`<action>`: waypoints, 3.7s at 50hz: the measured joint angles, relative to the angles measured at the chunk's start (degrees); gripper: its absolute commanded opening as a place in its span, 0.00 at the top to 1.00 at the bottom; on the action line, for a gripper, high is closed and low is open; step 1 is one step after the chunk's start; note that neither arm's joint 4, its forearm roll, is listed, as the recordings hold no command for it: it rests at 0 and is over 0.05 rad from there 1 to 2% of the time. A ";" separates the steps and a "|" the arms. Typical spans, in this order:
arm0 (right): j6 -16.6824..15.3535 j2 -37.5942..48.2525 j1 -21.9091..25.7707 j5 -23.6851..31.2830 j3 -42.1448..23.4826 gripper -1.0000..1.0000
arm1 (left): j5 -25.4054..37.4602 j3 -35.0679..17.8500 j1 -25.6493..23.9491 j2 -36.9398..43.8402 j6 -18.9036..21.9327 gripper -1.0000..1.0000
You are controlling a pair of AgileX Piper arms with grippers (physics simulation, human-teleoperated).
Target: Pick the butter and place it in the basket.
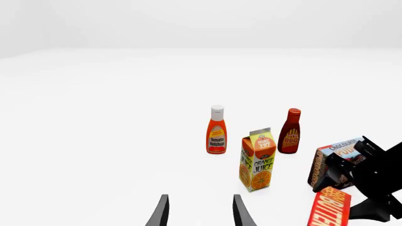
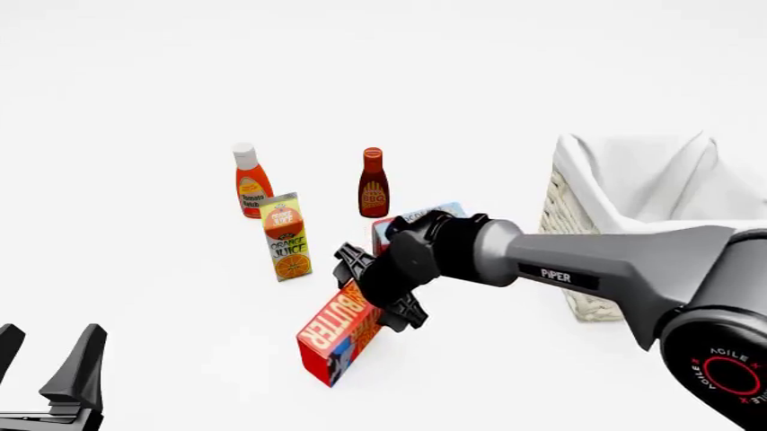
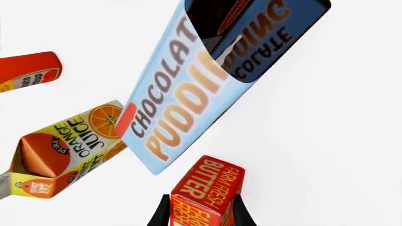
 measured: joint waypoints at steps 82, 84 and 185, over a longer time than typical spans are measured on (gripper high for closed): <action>-4.75 -32.35 -8.69 5.54 16.09 1.00 | 0.00 0.00 0.00 0.00 0.00 0.00; -4.68 -33.44 -8.85 6.11 15.90 1.00 | 0.00 0.00 0.00 0.00 0.00 0.00; 5.57 -62.85 -23.56 21.11 5.89 1.00 | 0.00 0.00 0.00 0.00 0.00 0.00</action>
